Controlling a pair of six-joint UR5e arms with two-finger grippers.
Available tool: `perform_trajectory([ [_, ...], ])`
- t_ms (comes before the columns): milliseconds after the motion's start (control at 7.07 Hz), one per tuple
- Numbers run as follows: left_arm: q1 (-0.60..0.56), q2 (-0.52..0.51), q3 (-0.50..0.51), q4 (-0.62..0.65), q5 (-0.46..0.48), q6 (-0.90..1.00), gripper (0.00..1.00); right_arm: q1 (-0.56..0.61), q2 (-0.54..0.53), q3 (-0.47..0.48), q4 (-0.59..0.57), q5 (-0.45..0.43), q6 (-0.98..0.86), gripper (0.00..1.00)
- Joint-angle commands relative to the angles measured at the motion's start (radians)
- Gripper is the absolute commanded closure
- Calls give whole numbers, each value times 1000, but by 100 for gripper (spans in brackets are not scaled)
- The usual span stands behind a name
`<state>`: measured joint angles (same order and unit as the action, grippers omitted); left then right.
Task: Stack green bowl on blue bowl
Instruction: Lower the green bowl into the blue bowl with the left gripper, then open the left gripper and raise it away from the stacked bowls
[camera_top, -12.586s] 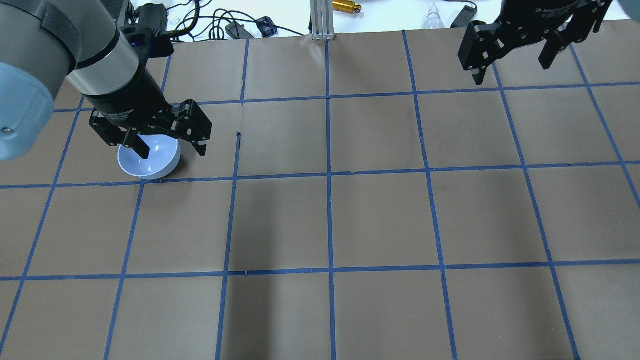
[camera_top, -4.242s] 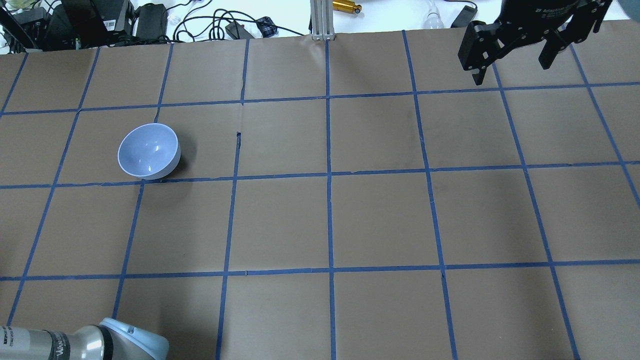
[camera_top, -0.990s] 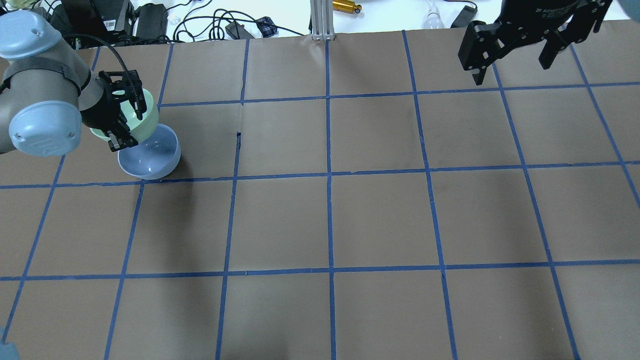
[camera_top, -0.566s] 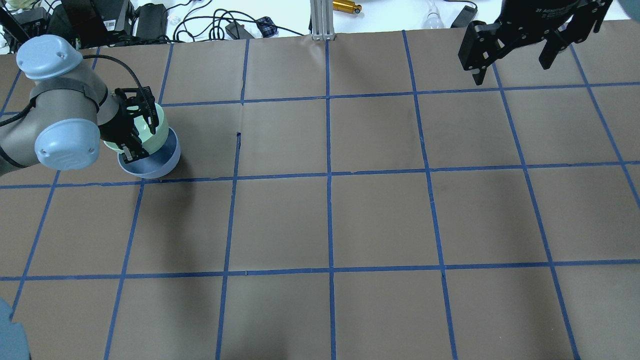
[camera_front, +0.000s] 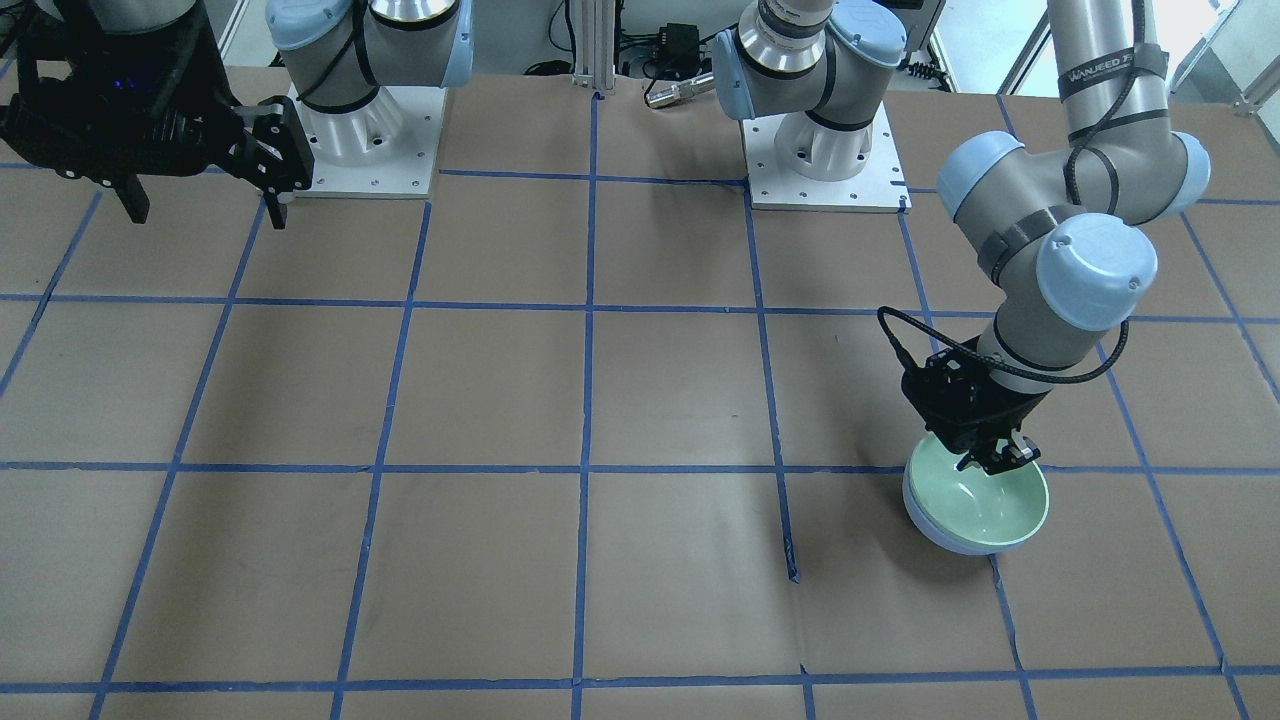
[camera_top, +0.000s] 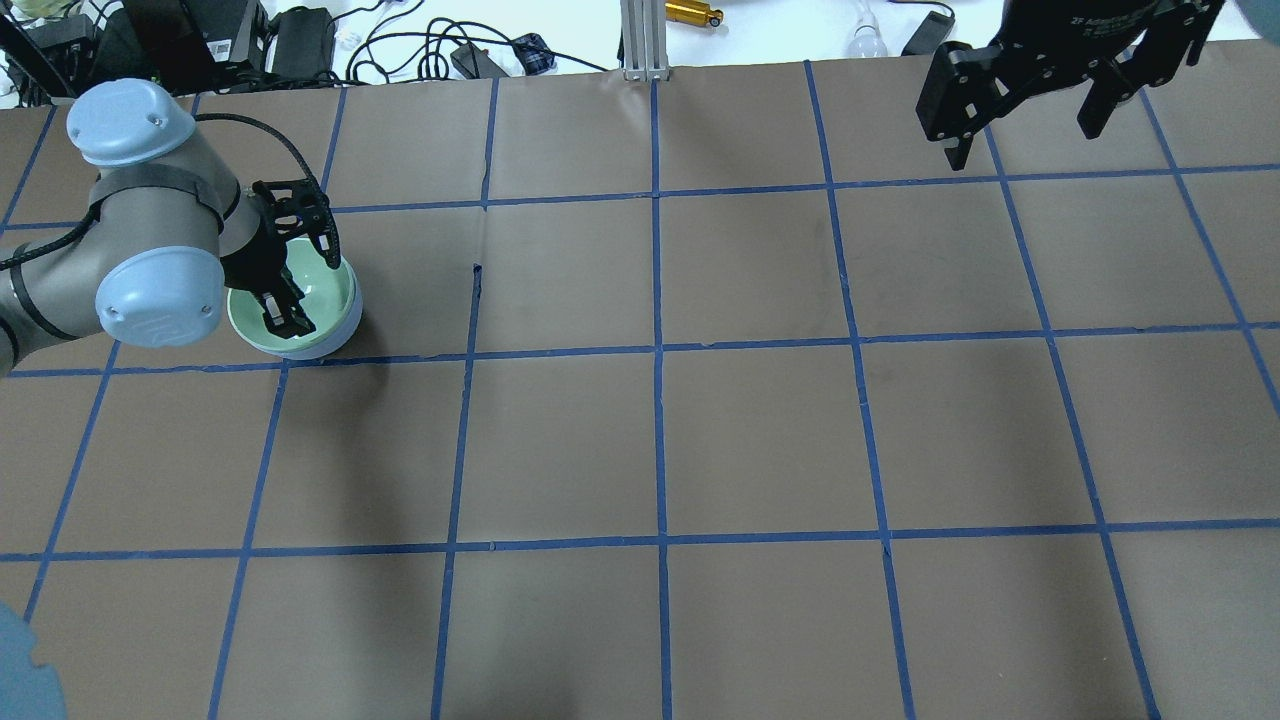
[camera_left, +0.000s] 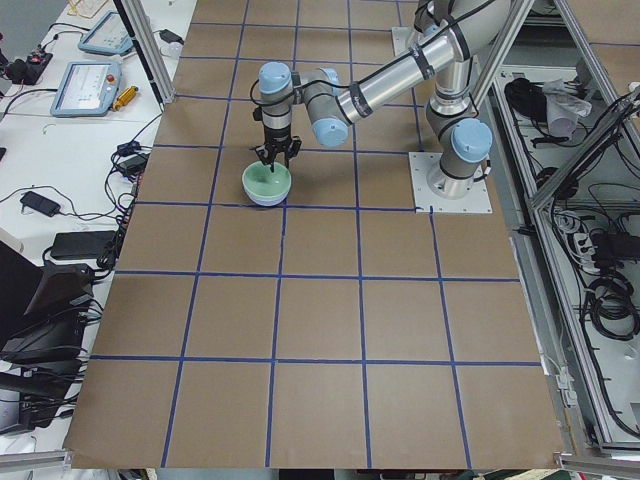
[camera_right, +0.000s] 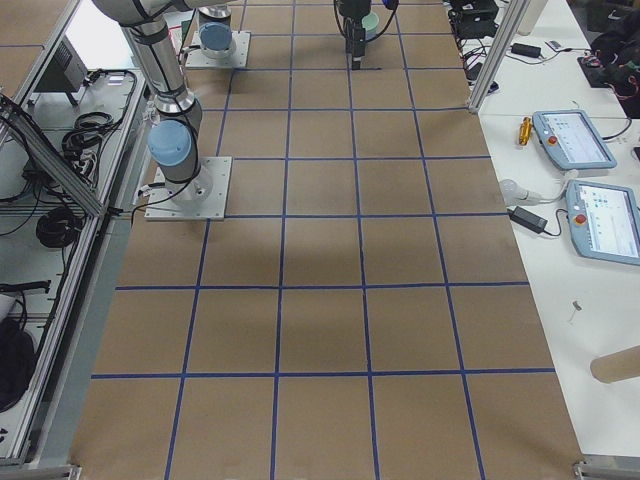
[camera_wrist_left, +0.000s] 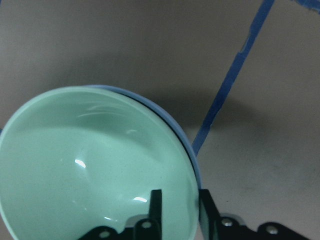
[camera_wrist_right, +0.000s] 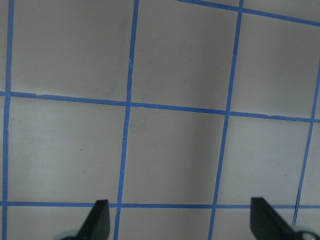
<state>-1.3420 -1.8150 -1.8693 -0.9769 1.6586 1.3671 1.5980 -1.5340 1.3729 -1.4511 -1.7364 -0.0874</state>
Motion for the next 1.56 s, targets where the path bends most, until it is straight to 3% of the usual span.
perform_trajectory([
  [0,-45,64,15,-103,7,-115,0,0,0,0,0,0,0,0],
  [141,-45,103,36,-193,7,-229,0,0,0,0,0,0,0,0],
  [424,-58,172,142,-409,-64,-704,0,0,0,0,0,0,0,0],
  [707,-150,230,191,-511,-82,-1089,0,0,0,0,0,0,0,0],
  [848,-179,267,194,-514,-142,-1225,0,-1,0,0,0,0,0,0],
  [1414,-256,318,185,-560,-145,-1479,0,0,0,0,0,0,0,0],
])
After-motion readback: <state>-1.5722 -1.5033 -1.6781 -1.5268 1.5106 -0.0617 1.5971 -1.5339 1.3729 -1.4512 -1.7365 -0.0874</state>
